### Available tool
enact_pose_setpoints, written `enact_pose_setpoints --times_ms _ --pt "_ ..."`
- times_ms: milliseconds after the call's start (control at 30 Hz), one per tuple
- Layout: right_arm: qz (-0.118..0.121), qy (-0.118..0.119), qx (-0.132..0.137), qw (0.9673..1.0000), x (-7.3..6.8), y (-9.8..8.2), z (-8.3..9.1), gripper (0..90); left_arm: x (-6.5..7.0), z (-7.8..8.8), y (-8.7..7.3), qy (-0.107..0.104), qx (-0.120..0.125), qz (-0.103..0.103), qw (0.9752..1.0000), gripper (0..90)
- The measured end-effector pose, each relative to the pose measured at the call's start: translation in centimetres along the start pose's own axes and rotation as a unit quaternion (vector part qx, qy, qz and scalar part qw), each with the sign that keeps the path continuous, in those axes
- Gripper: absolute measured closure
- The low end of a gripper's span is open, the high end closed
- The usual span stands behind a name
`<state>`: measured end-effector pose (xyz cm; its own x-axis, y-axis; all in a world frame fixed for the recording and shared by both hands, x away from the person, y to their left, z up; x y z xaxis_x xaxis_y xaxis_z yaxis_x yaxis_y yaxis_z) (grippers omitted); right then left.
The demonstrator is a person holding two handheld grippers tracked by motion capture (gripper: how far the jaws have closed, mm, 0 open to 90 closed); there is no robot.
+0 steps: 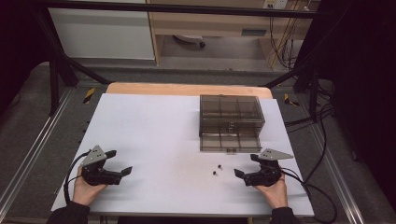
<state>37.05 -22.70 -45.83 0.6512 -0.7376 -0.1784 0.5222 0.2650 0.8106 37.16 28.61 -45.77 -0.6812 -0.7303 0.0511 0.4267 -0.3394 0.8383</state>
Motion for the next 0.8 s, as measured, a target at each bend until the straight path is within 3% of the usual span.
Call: enact_pose_setpoints --times_ms 400,633,800 --pt "0.015 -0.006 -0.032 0.9994 -1.6 0.8 -2.4 7.7 -0.1 0.0 -0.1 0.001 0.0 0.003 1.0 4.2" --pt "0.029 -0.003 -0.044 0.9986 -2.1 1.2 -3.5 20.9 -0.1 0.0 -0.1 0.001 0.0 0.002 1.0 4.2" --pt "0.022 0.008 -0.042 0.9989 -2.4 1.2 -4.1 32.1 -0.1 0.0 -0.1 0.002 -0.001 0.002 1.0 4.3"
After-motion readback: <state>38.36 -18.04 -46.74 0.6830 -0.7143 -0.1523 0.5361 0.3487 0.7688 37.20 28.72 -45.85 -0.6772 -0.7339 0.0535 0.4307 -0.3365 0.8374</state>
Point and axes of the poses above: each handheld gripper's, and its own axes: z roughly backward along the jaws, y roughly out of its top, x roughly to its right, the point moved 3 cm from there along -z, roughly forward along the jaws, and after that the axes turned 2 degrees about -x, right-handed, at the moved point
